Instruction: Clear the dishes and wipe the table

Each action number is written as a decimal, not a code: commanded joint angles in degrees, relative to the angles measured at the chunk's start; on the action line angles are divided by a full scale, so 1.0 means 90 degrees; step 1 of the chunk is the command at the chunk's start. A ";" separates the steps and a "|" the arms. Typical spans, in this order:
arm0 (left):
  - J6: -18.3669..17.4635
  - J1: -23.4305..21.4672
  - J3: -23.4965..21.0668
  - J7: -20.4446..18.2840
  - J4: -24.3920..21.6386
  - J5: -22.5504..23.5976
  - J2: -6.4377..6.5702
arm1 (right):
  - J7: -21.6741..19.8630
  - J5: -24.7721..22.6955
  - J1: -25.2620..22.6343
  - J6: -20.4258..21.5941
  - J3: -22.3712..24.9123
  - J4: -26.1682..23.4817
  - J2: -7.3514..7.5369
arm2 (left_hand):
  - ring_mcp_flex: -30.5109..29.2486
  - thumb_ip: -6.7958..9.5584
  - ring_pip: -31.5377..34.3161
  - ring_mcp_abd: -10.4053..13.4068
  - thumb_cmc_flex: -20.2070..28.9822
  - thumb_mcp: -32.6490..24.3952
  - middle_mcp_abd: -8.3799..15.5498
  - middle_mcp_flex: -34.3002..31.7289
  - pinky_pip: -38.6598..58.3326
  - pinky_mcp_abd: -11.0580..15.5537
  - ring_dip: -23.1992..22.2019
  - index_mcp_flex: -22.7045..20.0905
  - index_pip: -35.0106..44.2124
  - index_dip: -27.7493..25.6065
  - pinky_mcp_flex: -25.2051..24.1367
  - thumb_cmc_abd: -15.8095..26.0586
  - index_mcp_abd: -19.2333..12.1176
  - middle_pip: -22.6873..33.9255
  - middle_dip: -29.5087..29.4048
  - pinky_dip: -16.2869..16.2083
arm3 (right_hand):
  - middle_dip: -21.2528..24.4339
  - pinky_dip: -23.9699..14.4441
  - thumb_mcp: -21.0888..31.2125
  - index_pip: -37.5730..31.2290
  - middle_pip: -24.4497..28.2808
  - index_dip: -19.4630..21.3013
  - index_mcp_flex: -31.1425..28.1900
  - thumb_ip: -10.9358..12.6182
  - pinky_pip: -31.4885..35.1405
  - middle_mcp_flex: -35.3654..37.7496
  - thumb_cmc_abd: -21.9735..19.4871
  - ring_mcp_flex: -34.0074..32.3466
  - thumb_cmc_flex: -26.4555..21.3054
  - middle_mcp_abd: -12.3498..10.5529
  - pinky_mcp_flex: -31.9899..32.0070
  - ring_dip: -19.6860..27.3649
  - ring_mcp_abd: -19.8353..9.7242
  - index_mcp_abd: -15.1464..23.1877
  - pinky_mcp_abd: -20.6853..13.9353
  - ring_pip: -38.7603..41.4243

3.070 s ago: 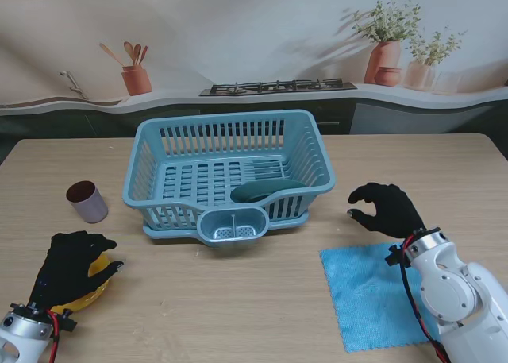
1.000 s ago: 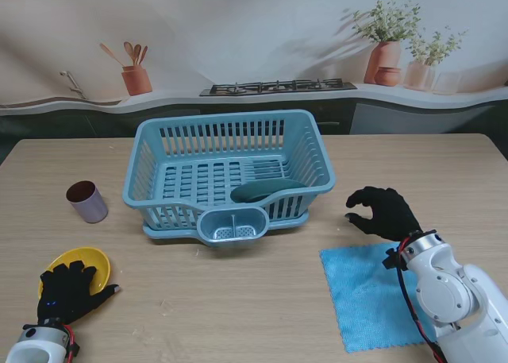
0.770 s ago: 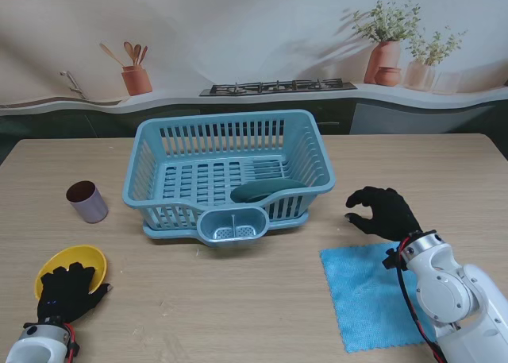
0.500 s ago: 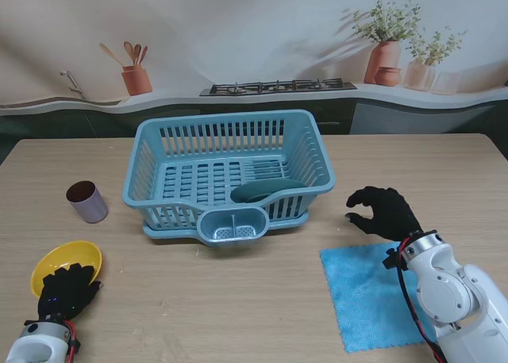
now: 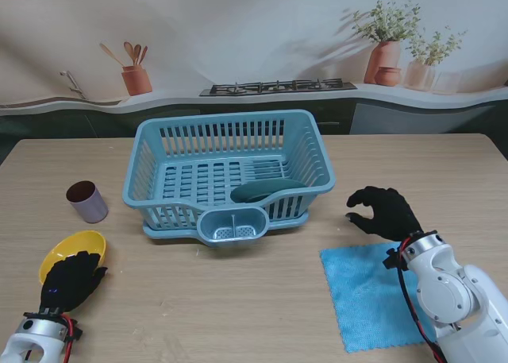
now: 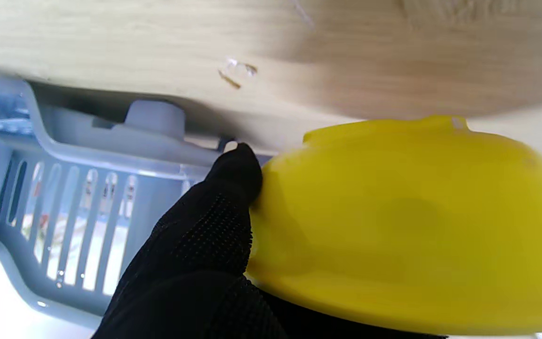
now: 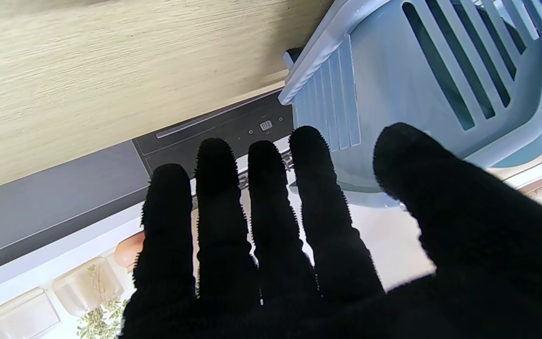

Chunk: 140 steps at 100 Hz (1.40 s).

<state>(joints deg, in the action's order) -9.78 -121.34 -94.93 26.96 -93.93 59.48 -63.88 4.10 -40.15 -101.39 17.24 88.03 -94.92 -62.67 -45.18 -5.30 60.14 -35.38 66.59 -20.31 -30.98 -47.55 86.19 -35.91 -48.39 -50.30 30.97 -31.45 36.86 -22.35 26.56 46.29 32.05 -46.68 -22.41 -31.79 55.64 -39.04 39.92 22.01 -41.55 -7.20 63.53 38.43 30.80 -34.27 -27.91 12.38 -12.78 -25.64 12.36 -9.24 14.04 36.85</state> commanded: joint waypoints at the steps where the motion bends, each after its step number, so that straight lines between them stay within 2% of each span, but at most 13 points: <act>1: -0.0072 0.0043 -0.0030 -0.0011 -0.0079 0.0025 0.0012 | -0.0059 -0.0003 -0.0048 0.0019 -0.0004 -0.0006 -0.0016 | -0.0368 0.0019 0.0505 -0.0512 0.0663 -0.0904 -0.0432 -0.0110 0.0949 0.0363 -0.0336 -0.0241 0.0340 -0.0344 0.0779 0.0076 -0.0497 0.0375 0.0196 -0.0048 | 0.0079 0.0004 0.0098 0.0036 -0.0045 0.0084 0.0203 0.0255 -0.0088 -0.0166 -0.0004 0.0188 -0.0041 -0.0070 0.0091 0.0059 -0.0130 -0.0044 -0.0172 -0.0068; 4: -0.0141 0.0045 -0.0045 0.0011 -0.0096 0.0027 0.0010 | -0.0060 -0.0001 -0.0049 0.0017 -0.0004 -0.0007 -0.0016 | -0.0462 0.0016 0.0637 -0.0512 0.0658 -0.0907 -0.0448 -0.0127 0.1094 0.0417 -0.0401 -0.0241 0.0358 -0.0408 0.0927 0.0076 -0.0488 0.0476 0.0214 0.0002 | 0.0078 0.0003 0.0097 0.0036 -0.0044 0.0083 0.0201 0.0255 -0.0088 -0.0162 -0.0006 0.0191 -0.0039 -0.0070 0.0092 0.0060 -0.0132 -0.0047 -0.0182 -0.0070; 9: -0.0262 0.0042 -0.0078 0.0025 -0.0137 0.0021 0.0007 | -0.0060 0.0000 -0.0051 0.0015 -0.0003 -0.0007 -0.0016 | -0.0626 0.0018 0.0908 -0.0506 0.0663 -0.0886 -0.0493 -0.0125 0.1494 0.0582 -0.0532 -0.0219 0.0372 -0.0613 0.1221 0.0091 -0.0476 0.0698 0.0196 0.0310 | 0.0079 0.0001 0.0098 0.0037 -0.0045 0.0083 0.0202 0.0256 -0.0089 -0.0164 -0.0005 0.0190 -0.0038 -0.0072 0.0092 0.0059 -0.0136 -0.0040 -0.0177 -0.0069; 11: -0.0299 0.0034 -0.0094 0.0014 -0.0165 0.0012 0.0004 | -0.0059 0.0001 -0.0051 0.0015 -0.0004 -0.0006 -0.0016 | -0.0729 0.0023 0.1035 -0.0491 0.0668 -0.0870 -0.0514 -0.0125 0.1775 0.0677 -0.0596 -0.0217 0.0364 -0.0695 0.1416 0.0097 -0.0478 0.0780 0.0186 0.0583 | 0.0079 0.0001 0.0099 0.0037 -0.0044 0.0083 0.0200 0.0256 -0.0089 -0.0162 -0.0007 0.0187 -0.0039 -0.0072 0.0093 0.0059 -0.0134 -0.0039 -0.0183 -0.0068; 18: -0.0390 0.0017 -0.0128 0.0038 -0.0249 -0.0026 -0.0011 | -0.0050 0.0003 -0.0050 0.0013 -0.0008 -0.0001 -0.0018 | -0.1025 0.0026 0.1399 -0.0378 0.0660 -0.0884 -0.0607 -0.0145 0.2311 0.0947 -0.0750 -0.0214 0.0437 -0.0839 0.1954 0.0078 -0.0453 0.0952 0.0234 0.0810 | 0.0078 -0.0001 0.0096 0.0038 -0.0044 0.0083 0.0199 0.0256 -0.0090 -0.0162 -0.0006 0.0189 -0.0038 -0.0076 0.0094 0.0058 -0.0129 -0.0039 -0.0174 -0.0066; 20: -0.0422 0.0017 -0.0138 0.0063 -0.0265 -0.0030 -0.0015 | -0.0046 0.0004 -0.0050 0.0012 -0.0010 0.0000 -0.0019 | -0.1092 0.0018 0.1453 -0.0348 0.0645 -0.0915 -0.0620 -0.0163 0.2491 0.1031 -0.0778 -0.0219 0.0442 -0.0875 0.2038 0.0064 -0.0461 0.1004 0.0216 0.1050 | 0.0079 -0.0001 0.0097 0.0037 -0.0045 0.0083 0.0198 0.0257 -0.0092 -0.0161 -0.0010 0.0190 -0.0039 -0.0074 0.0095 0.0058 -0.0125 -0.0037 -0.0193 -0.0065; 25: -0.0528 0.0008 -0.0176 0.0077 -0.0311 -0.0045 -0.0022 | -0.0040 0.0008 -0.0051 0.0008 -0.0012 0.0001 -0.0020 | -0.1251 0.0018 0.1603 -0.0218 0.0636 -0.0900 -0.0615 -0.0188 0.2692 0.1138 -0.0827 -0.0209 0.0494 -0.0964 0.2251 0.0072 -0.0448 0.1102 0.0245 0.1161 | 0.0079 -0.0003 0.0091 0.0036 -0.0045 0.0083 0.0195 0.0256 -0.0093 -0.0160 -0.0014 0.0187 -0.0038 -0.0074 0.0093 0.0057 -0.0134 -0.0035 -0.0190 -0.0064; 39: -0.0928 0.0058 -0.0280 0.0021 -0.0393 -0.0205 -0.0047 | -0.0035 0.0023 -0.0060 -0.0004 -0.0015 -0.0003 -0.0023 | -0.1377 0.0025 0.1732 -0.0160 0.0636 -0.0881 -0.0643 -0.0211 0.2862 0.1207 -0.0882 -0.0195 0.0548 -0.1084 0.2432 0.0069 -0.0389 0.1197 0.0272 0.1256 | 0.0079 -0.0006 0.0087 0.0038 -0.0047 0.0083 0.0191 0.0257 -0.0095 -0.0158 -0.0018 0.0188 -0.0041 -0.0075 0.0098 0.0056 -0.0126 -0.0041 -0.0193 -0.0063; 43: -0.1005 0.0089 -0.0301 0.0003 -0.0410 -0.0226 -0.0049 | -0.0033 0.0025 -0.0061 -0.0003 -0.0015 -0.0003 -0.0024 | -0.1409 0.0027 0.1756 -0.0139 0.0635 -0.0878 -0.0641 -0.0224 0.2895 0.1227 -0.0891 -0.0188 0.0583 -0.1126 0.2467 0.0068 -0.0523 0.1219 0.0275 0.1279 | 0.0079 -0.0008 0.0084 0.0038 -0.0047 0.0084 0.0190 0.0257 -0.0095 -0.0159 -0.0019 0.0187 -0.0036 -0.0080 0.0097 0.0056 -0.0135 -0.0035 -0.0187 -0.0063; 54: -0.1267 0.0184 -0.0382 -0.0149 -0.0492 -0.0375 -0.0062 | -0.0034 0.0033 -0.0068 -0.0003 -0.0012 -0.0006 -0.0025 | -0.1452 0.0033 0.1780 -0.0125 0.0636 -0.0876 -0.0646 -0.0242 0.2953 0.1259 -0.0899 -0.0189 0.0605 -0.1176 0.2515 0.0063 -0.0532 0.1246 0.0275 0.1327 | 0.0078 -0.0010 0.0085 0.0037 -0.0047 0.0084 0.0183 0.0259 -0.0100 -0.0153 -0.0022 0.0193 -0.0036 -0.0072 0.0101 0.0058 -0.0136 -0.0034 -0.0204 -0.0068; 85: -0.1836 0.0373 -0.0726 -0.0642 -0.0813 -0.0570 -0.0056 | -0.0025 0.0088 -0.0058 0.0003 -0.0032 0.0009 -0.0032 | -0.1509 0.0040 0.1806 -0.0076 0.0615 -0.0842 -0.0579 -0.0290 0.3015 0.1292 -0.0898 -0.0208 0.0632 -0.1235 0.2543 0.0066 -0.0588 0.1300 0.0272 0.1419 | 0.0079 -0.0016 0.0076 0.0044 -0.0053 0.0084 0.0183 0.0259 -0.0107 -0.0154 -0.0029 0.0186 -0.0038 -0.0092 0.0108 0.0055 -0.0132 -0.0040 -0.0194 -0.0066; 114: -0.2255 0.0661 -0.1009 -0.0828 -0.0841 -0.0692 -0.0055 | 0.0004 0.0104 -0.0058 0.0008 -0.0029 0.0023 -0.0039 | -0.1545 0.0052 0.1822 -0.0058 0.0607 -0.0830 -0.0562 -0.0319 0.3064 0.1312 -0.0888 -0.0231 0.0653 -0.1265 0.2571 0.0053 -0.0614 0.1324 0.0263 0.1487 | 0.0078 -0.0021 0.0074 0.0046 -0.0057 0.0084 0.0178 0.0261 -0.0111 -0.0155 -0.0028 0.0199 -0.0044 -0.0074 0.0107 0.0056 -0.0131 -0.0038 -0.0222 -0.0070; 140: -0.2668 0.0955 -0.1298 -0.1405 -0.0957 -0.1087 -0.0038 | -0.0003 0.0105 -0.0047 -0.0019 -0.0054 0.0040 -0.0037 | -0.1543 0.0052 0.1823 -0.0057 0.0589 -0.0822 -0.0527 -0.0336 0.3084 0.1318 -0.0882 -0.0247 0.0655 -0.1259 0.2570 0.0042 -0.0662 0.1324 0.0250 0.1534 | 0.0076 -0.0025 0.0064 0.0053 -0.0055 0.0084 0.0176 0.0261 -0.0113 -0.0147 -0.0038 0.0190 -0.0046 -0.0078 0.0108 0.0056 -0.0136 -0.0038 -0.0203 -0.0067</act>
<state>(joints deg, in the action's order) -33.43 -114.07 -106.13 15.16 -101.28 49.87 -64.58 4.80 -39.10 -101.59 17.14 87.74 -94.59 -62.85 -58.09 -5.35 73.80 -30.86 65.15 -20.31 -32.56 -48.86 101.55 -33.75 -55.54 -50.55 35.42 -42.13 54.54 -23.13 28.73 56.77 33.02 -35.43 -22.41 -31.76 55.64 -39.02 39.92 22.01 -41.55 -7.20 62.86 38.43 30.79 -34.26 -27.91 12.38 -12.69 -25.64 12.36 -9.25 14.04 36.85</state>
